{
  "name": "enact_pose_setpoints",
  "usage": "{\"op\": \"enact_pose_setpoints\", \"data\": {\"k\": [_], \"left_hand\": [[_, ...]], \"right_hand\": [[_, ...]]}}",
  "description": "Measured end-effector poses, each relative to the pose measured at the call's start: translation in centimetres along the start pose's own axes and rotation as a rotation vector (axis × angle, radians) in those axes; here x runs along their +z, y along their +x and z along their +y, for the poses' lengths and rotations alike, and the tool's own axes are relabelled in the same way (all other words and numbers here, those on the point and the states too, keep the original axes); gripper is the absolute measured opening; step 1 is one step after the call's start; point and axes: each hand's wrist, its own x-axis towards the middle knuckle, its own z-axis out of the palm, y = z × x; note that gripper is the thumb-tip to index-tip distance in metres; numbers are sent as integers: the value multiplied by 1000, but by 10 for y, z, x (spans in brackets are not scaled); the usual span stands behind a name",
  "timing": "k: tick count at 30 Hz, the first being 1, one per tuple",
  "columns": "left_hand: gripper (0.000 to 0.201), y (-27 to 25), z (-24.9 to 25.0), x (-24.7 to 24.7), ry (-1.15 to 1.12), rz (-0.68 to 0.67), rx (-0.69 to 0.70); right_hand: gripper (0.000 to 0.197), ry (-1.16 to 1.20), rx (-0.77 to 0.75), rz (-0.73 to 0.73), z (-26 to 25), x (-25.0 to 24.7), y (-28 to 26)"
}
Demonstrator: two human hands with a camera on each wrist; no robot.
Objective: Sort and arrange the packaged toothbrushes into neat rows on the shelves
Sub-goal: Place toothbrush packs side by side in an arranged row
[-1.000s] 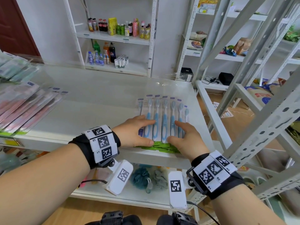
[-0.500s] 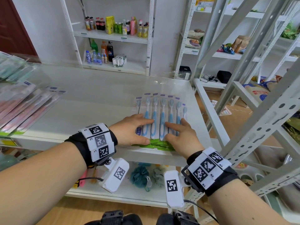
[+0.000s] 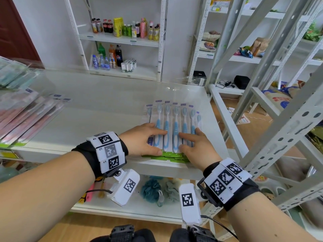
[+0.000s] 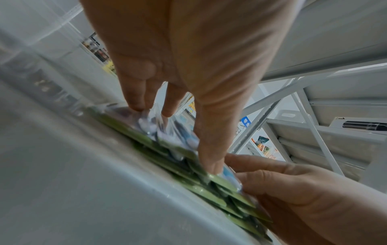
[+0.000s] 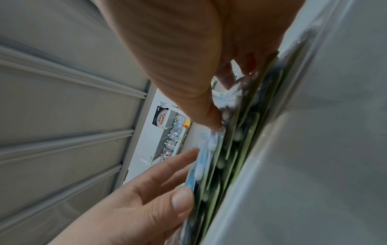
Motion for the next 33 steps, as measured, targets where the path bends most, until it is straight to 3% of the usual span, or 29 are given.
{"op": "enact_pose_setpoints", "data": {"k": [10, 33], "left_hand": [[70, 18, -2, -10, 17, -40, -21], [66, 107, -23, -41, 55, -34, -39]], "right_hand": [[51, 6, 48, -72, -4, -14, 19], [55, 39, 126, 9, 1, -24, 102]]}}
